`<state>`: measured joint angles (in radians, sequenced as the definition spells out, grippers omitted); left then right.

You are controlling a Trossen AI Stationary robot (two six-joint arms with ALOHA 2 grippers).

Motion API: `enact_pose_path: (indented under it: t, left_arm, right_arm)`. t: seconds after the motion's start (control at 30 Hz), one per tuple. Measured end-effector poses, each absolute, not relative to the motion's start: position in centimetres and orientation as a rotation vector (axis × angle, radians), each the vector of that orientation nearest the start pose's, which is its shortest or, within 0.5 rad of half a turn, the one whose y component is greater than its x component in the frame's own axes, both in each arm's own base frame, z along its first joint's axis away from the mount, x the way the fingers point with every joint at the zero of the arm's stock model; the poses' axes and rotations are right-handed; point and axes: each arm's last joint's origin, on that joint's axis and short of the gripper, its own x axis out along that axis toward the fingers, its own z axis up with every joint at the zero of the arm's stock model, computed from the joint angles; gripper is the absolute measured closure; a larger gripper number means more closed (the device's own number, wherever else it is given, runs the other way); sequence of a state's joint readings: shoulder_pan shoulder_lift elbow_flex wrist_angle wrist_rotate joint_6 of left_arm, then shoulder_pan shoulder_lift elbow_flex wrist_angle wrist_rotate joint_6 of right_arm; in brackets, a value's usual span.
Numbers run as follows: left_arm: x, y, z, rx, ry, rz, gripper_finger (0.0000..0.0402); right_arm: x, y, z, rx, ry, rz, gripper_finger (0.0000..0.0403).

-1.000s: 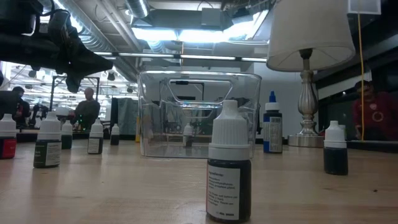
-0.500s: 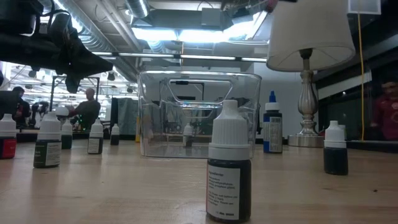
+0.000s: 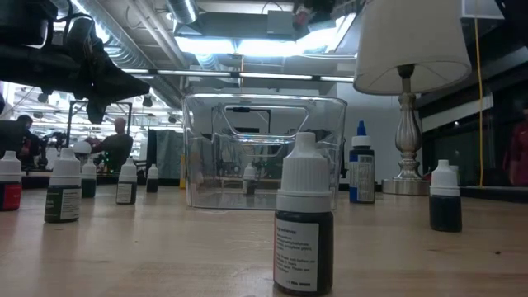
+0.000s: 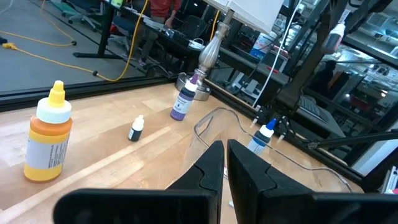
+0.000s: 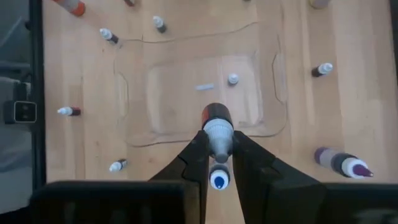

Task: Pick & Place food coloring
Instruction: Put the small red coloring into the transparent bin

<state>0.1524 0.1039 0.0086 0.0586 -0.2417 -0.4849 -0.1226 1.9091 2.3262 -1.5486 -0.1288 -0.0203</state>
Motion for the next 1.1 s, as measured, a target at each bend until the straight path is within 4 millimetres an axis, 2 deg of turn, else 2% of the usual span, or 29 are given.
enact_pose_path:
  t: [0.07,0.27,0.33,0.63,0.8,0.9,1.1]
  left_arm:
    - [10.1,2.2,16.4,-0.479,-0.060,0.395,0.0384]
    - [10.1,2.3,16.4,-0.478,-0.058,0.398,0.0384]
    - [10.1,2.3,16.3,-0.477,-0.057,0.399,0.0384]
    - [10.1,2.3,16.3,-0.477,-0.057,0.399,0.0384]
    - [10.1,2.3,16.3,-0.477,-0.057,0.400,0.0384]
    - [10.0,2.3,16.3,-0.477,-0.058,0.406,0.0384]
    - [10.0,2.3,16.3,-0.477,-0.058,0.413,0.0384]
  right_arm:
    - [34.4,-4.0,41.5,0.121,1.165,0.001,0.0343]
    - [35.6,-4.3,40.0,0.100,1.159,-0.013,0.0343]
    - [36.3,-4.4,38.5,0.090,1.191,-0.025,0.0343]
    - [38.9,-4.9,29.2,0.100,1.247,-0.021,0.0339]
    - [39.5,-5.8,26.1,0.118,1.209,-0.045,0.0343]
    - [39.8,-6.2,25.3,0.144,1.235,-0.064,0.0343]
    - [41.1,-6.3,27.2,0.141,1.220,-0.063,0.0342]
